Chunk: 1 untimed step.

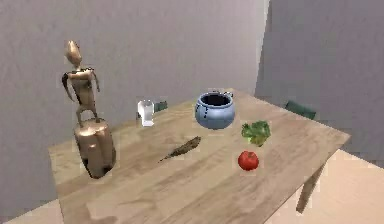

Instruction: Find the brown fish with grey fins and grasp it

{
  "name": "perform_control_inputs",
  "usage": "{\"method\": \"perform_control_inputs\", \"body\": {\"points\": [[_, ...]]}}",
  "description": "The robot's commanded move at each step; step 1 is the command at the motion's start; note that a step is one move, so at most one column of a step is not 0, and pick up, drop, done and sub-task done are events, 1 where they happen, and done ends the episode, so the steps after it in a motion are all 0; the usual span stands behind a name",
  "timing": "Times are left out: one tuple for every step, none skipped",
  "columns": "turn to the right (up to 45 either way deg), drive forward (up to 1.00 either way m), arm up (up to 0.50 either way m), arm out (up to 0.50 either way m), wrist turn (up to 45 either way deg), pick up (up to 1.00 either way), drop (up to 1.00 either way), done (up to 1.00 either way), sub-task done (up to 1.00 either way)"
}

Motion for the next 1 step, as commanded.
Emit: {"method": "perform_control_inputs", "body": {"points": [[45.0, 0.00, 0.00, 0.00, 0.0, 0.00, 0.00, 0.00, 0.00]]}}
